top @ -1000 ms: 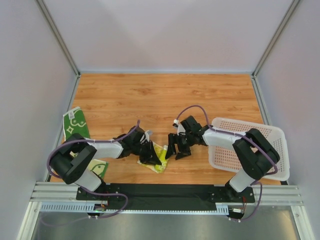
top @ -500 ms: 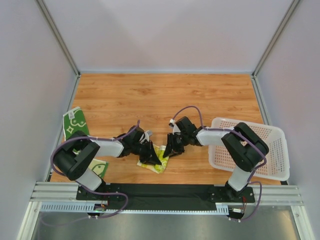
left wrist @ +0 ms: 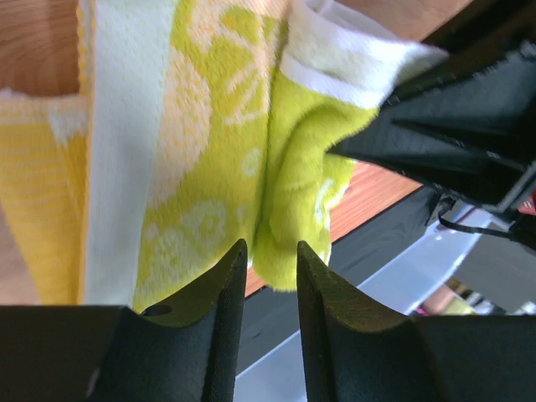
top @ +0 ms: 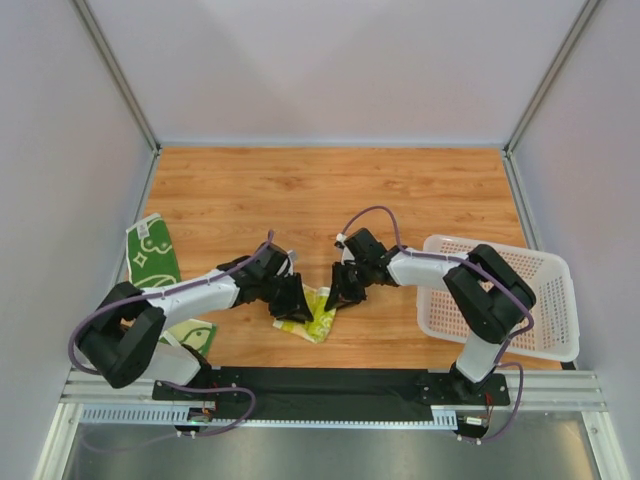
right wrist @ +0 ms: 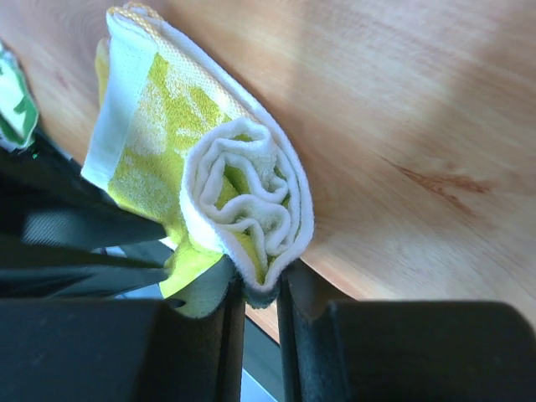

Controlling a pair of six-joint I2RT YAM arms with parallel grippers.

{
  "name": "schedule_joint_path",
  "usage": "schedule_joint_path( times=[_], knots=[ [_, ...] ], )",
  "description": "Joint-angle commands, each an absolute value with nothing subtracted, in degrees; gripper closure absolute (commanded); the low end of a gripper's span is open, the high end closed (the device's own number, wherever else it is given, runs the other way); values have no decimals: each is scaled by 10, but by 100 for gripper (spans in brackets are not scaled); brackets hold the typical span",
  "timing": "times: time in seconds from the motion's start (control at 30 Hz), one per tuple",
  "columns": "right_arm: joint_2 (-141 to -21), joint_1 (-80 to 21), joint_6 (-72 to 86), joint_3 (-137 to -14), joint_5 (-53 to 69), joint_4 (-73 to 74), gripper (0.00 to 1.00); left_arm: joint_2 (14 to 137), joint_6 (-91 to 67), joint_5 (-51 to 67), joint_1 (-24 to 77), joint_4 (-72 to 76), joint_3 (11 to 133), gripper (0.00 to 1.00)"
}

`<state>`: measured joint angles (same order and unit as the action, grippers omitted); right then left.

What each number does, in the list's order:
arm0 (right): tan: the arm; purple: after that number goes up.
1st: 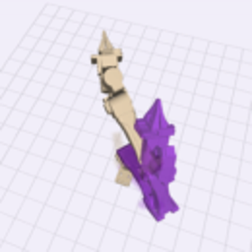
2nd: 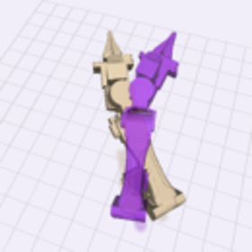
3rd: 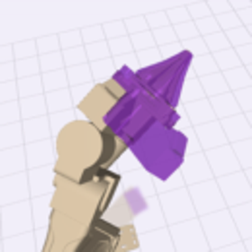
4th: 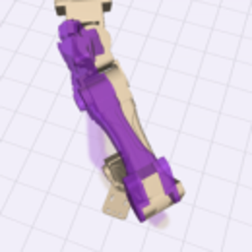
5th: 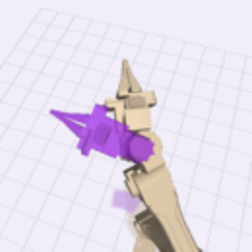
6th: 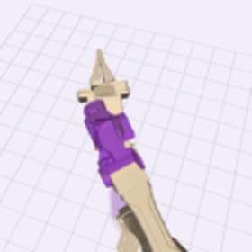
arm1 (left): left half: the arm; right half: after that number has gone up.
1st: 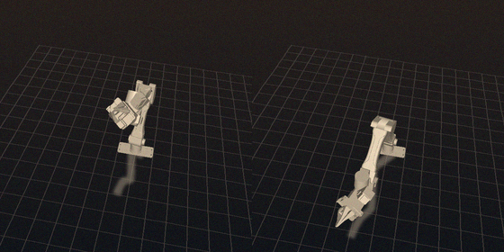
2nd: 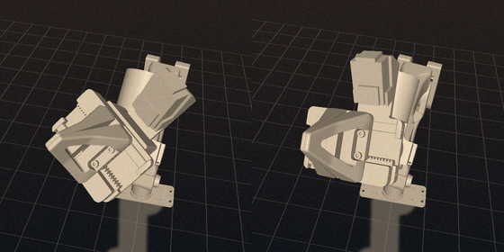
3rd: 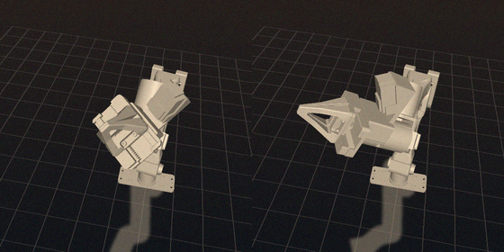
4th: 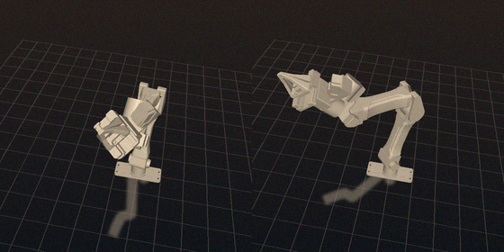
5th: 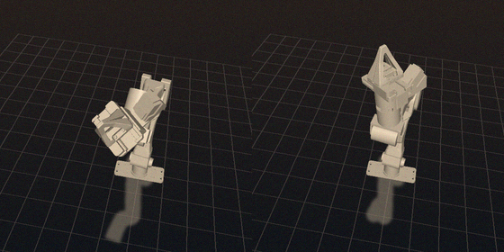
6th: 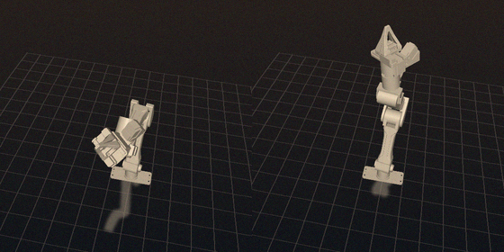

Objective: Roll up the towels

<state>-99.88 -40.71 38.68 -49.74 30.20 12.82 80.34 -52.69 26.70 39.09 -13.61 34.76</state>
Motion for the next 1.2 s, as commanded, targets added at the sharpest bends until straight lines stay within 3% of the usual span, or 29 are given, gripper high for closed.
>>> schedule_joint_path(
  times=[0.0,0.43,0.67,1.17],
  knots=[
    [-983,-411,366,-533,224,212,87,760,-468,173,413,-272,401,63],
    [-974,-435,367,-588,197,311,87,766,-410,-174,668,-395,546,58],
    [-974,-435,362,-603,199,331,87,825,-400,-144,707,-320,551,51],
    [-976,-437,349,-613,212,352,87,920,-397,-128,722,-271,543,50]
  ],
)
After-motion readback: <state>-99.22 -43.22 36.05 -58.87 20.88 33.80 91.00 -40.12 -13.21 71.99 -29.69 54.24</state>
